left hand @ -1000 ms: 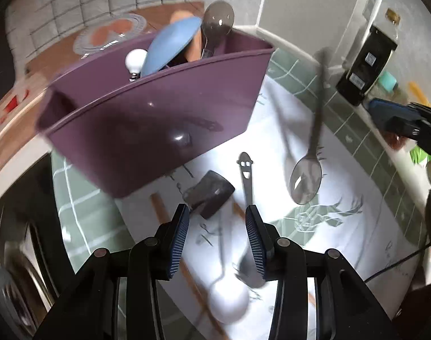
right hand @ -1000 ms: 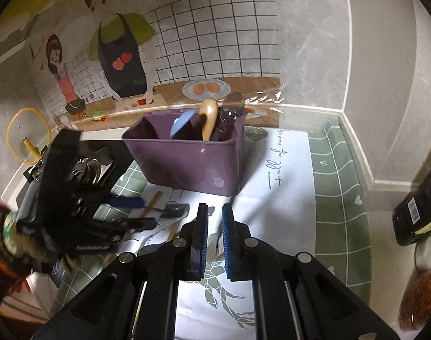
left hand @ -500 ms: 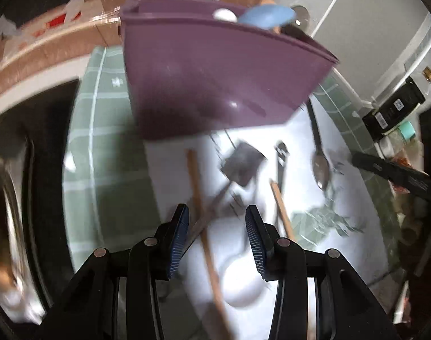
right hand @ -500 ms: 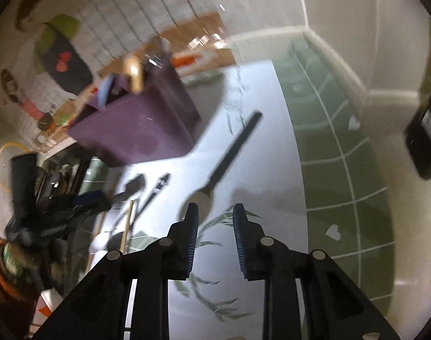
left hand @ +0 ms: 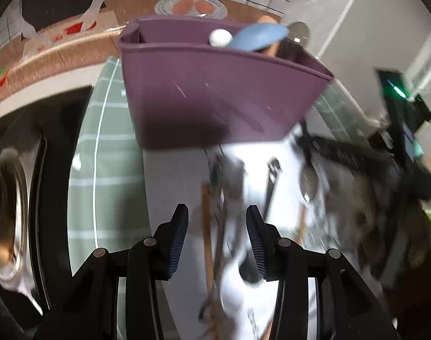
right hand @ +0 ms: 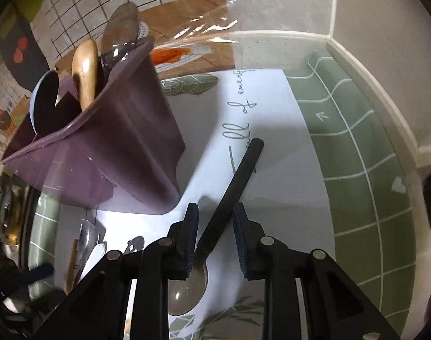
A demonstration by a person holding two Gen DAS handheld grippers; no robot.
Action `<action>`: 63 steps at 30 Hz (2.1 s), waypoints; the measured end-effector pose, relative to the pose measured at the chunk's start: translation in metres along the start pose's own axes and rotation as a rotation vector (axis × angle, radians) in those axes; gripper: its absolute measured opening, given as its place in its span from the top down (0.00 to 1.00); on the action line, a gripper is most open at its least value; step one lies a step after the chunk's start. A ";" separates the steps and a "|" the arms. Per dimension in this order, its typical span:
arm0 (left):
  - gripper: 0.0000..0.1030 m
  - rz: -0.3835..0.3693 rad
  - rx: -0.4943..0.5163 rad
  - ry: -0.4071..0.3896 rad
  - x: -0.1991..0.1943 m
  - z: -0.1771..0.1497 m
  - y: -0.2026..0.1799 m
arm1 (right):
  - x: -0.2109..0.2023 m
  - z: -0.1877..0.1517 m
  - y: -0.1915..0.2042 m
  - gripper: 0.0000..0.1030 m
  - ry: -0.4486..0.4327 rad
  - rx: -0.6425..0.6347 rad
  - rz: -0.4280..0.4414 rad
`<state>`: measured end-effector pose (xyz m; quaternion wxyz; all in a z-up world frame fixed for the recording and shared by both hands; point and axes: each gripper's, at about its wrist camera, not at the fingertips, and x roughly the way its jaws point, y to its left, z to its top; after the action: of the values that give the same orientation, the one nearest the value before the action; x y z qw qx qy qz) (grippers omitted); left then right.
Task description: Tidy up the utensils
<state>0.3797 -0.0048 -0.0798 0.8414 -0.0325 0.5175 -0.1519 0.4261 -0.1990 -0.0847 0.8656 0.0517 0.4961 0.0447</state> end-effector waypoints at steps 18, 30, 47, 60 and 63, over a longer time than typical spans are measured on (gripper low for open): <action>0.55 0.060 0.128 0.036 0.034 0.014 -0.039 | -0.043 -0.069 -0.011 0.70 0.010 -0.145 0.047; 0.55 0.113 0.228 0.034 0.046 0.026 -0.043 | -0.045 -0.084 0.016 0.42 0.002 -0.222 -0.010; 0.56 0.097 0.115 0.033 0.030 0.015 -0.015 | -0.011 -0.015 0.003 0.88 0.024 -0.229 -0.008; 0.69 0.137 0.104 0.019 0.037 0.023 -0.029 | -0.074 -0.046 -0.001 0.88 -0.136 -0.147 0.131; 0.69 0.097 0.086 -0.046 0.009 0.011 -0.026 | -0.090 -0.047 -0.003 0.88 -0.164 -0.134 0.175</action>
<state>0.3878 -0.0330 -0.0772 0.8600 0.0252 0.4922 -0.1324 0.3402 -0.2117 -0.0322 0.8976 0.0402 0.4130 0.1486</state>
